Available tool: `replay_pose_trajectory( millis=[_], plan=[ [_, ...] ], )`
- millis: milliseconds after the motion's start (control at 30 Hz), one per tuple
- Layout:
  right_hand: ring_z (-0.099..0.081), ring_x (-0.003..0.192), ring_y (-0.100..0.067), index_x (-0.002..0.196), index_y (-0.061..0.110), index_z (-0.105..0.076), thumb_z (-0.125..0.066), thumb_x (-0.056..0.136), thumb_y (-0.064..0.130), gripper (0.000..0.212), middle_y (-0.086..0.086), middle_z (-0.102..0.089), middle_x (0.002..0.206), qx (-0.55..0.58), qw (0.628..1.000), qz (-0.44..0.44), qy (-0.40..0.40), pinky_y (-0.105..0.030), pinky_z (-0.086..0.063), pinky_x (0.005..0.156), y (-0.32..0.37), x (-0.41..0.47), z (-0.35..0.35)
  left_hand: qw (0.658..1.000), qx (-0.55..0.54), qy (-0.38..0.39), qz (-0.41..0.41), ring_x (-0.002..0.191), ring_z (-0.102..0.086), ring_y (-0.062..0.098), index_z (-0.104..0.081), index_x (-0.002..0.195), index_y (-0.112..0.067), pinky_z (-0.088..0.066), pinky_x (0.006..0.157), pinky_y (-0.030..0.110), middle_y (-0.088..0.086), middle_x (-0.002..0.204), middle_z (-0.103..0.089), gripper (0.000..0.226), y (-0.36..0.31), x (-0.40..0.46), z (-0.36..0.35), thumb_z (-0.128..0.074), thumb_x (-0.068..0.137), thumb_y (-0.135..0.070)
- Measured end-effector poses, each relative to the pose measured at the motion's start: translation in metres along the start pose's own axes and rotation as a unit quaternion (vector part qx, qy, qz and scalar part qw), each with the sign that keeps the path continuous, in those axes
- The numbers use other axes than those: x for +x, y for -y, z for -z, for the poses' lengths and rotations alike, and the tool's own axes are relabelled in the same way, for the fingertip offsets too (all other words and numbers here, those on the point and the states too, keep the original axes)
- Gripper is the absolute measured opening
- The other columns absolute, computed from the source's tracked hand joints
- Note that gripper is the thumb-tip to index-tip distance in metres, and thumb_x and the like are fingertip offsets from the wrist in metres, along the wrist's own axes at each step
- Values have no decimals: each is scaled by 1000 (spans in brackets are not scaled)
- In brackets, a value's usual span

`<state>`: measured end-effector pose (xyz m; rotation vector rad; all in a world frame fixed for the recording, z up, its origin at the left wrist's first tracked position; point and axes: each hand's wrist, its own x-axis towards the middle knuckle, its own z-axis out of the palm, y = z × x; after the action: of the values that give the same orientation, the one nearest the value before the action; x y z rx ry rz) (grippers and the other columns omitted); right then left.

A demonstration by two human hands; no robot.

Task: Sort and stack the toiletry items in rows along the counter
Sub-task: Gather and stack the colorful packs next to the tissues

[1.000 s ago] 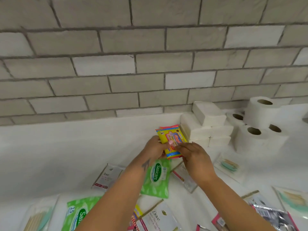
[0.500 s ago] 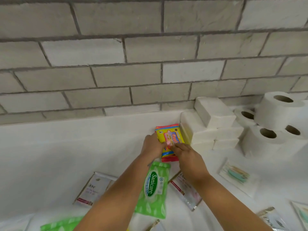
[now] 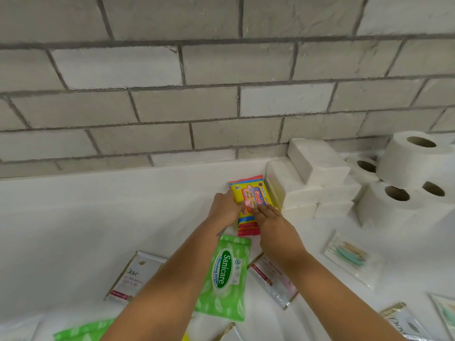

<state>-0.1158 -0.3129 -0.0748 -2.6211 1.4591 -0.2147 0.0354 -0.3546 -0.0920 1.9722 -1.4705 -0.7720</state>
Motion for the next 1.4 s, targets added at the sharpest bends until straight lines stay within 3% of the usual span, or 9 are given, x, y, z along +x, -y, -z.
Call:
replay_pose_trajectory(
  millis=[233,400,533,633,867,967,1067,1233,1400],
  plan=[
    [-7,146,-20,151,14,-13,-38,92,1,66,-4,-14,158,20,1000,-16,13,-29,-6,118,2,-1,0,1000,11,13,4,105,-60,28,-49,131,-21,-47,82,28,14,122,-59,47,-4,-2,3,-55,90,-42],
    [-8,146,-17,150,17,-16,-39,88,-4,70,-1,-14,158,46,999,-4,-12,-26,-7,117,8,-8,3,999,-3,-4,40,120,-50,31,-29,143,-8,-43,93,34,17,134,-48,65,-8,-20,22,-51,93,-43],
    [-26,140,-13,143,20,-37,-42,90,2,56,3,-34,151,80,995,-7,-57,-25,-26,110,28,-21,10,1000,14,-2,15,127,-46,25,-35,143,-8,-36,101,29,14,138,-47,61,-5,-57,51,-56,92,-35],
    [-39,131,-14,136,24,-46,-46,92,11,46,6,-47,140,98,993,-15,-64,-25,-36,98,49,-33,19,1000,19,-16,-4,120,-52,21,-49,134,-12,-36,94,22,10,130,-56,50,3,-91,71,-62,89,-29],
    [-60,104,-18,113,27,-64,-56,86,22,29,3,-66,112,152,988,13,25,-25,-47,80,96,-69,19,999,52,1,4,89,-55,8,-67,103,-15,-39,71,15,-3,96,-60,25,40,-166,103,-73,79,-18],
    [-63,95,-18,99,28,-67,-58,83,24,19,4,-69,100,155,985,17,79,-23,-45,71,116,-83,12,993,110,22,24,85,-55,9,-66,104,-14,-39,66,12,0,102,-65,29,53,-190,110,-75,76,-15],
    [-65,86,-21,87,21,-67,-58,83,30,13,-1,-70,88,138,983,23,122,-26,-49,68,132,-95,6,983,178,41,35,99,-60,16,-64,110,-13,-42,78,19,2,113,-64,37,64,-211,111,-75,75,-17],
    [-62,81,-18,85,15,-58,-70,71,57,46,0,-64,83,103,979,-14,173,-30,-46,65,156,-110,-2,979,198,29,39,101,-60,19,-65,102,-17,-47,86,28,2,107,-62,36,82,-233,106,-80,69,-25],
    [-62,97,-22,104,15,-48,-77,66,55,62,-1,-63,101,45,983,-25,177,-27,-38,67,160,-112,-7,977,212,7,38,99,-59,19,-64,101,-19,-46,85,28,2,109,-57,39,88,-241,101,-81,68,-27]
  ],
)
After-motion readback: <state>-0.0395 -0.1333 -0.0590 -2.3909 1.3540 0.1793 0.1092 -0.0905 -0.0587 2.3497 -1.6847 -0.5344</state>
